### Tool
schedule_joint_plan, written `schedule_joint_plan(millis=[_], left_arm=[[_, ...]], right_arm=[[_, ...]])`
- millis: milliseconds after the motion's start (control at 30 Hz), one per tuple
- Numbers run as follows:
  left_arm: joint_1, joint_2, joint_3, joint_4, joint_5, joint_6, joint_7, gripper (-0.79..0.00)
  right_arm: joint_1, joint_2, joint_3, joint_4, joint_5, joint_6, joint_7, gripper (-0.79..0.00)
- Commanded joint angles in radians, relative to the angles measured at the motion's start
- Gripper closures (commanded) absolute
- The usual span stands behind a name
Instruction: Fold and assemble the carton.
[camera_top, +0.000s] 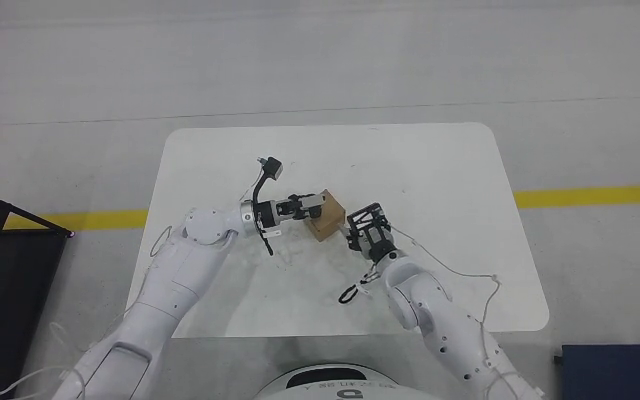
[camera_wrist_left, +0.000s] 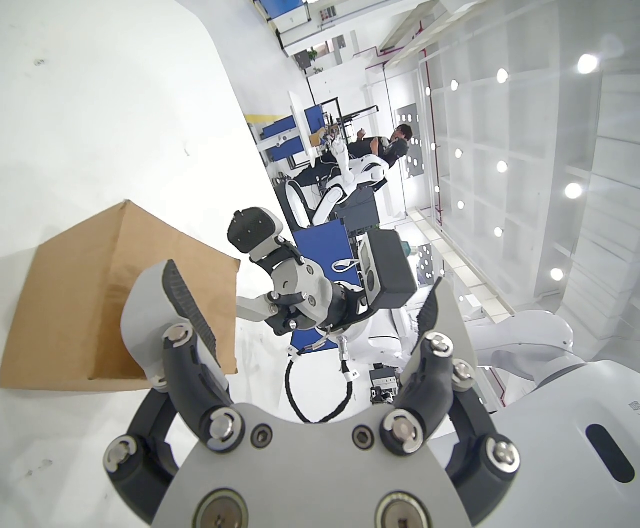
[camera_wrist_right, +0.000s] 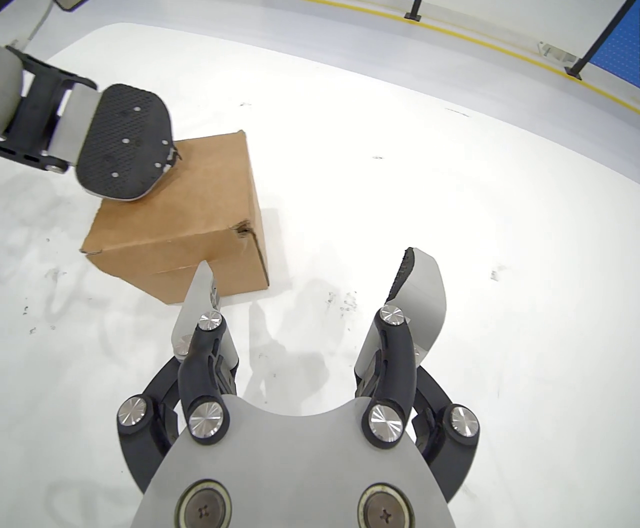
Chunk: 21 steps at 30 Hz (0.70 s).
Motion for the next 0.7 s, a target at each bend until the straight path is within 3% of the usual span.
schedule_joint_plan(millis=[0,100,300,467,667], left_arm=[[0.001,0.000,0.000,-0.001,-0.002,0.001,-0.001,-0.785],[0.004,0.001,0.002,-0.001,-0.001,0.002,-0.001,-0.785],[0.009,0.002,0.005,-0.006,0.001,0.005,-0.005,-0.785],[0.011,0.004,0.005,-0.011,0.007,0.005,-0.008,-0.785],[0.012,0.005,-0.001,-0.024,-0.010,0.001,0.006,-0.785]], right_arm=[[0.001,-0.001,-0.011,-0.006,-0.011,-0.026,0.000,-0.643],[0.002,-0.001,-0.018,-0.010,-0.047,-0.033,0.010,-0.653],[0.005,-0.011,-0.010,-0.005,-0.048,0.052,0.024,-0.622],[0.014,-0.016,-0.039,-0.005,-0.085,0.022,0.036,-0.677],[0.016,-0.021,-0.049,-0.016,-0.103,0.001,0.037,-0.662]])
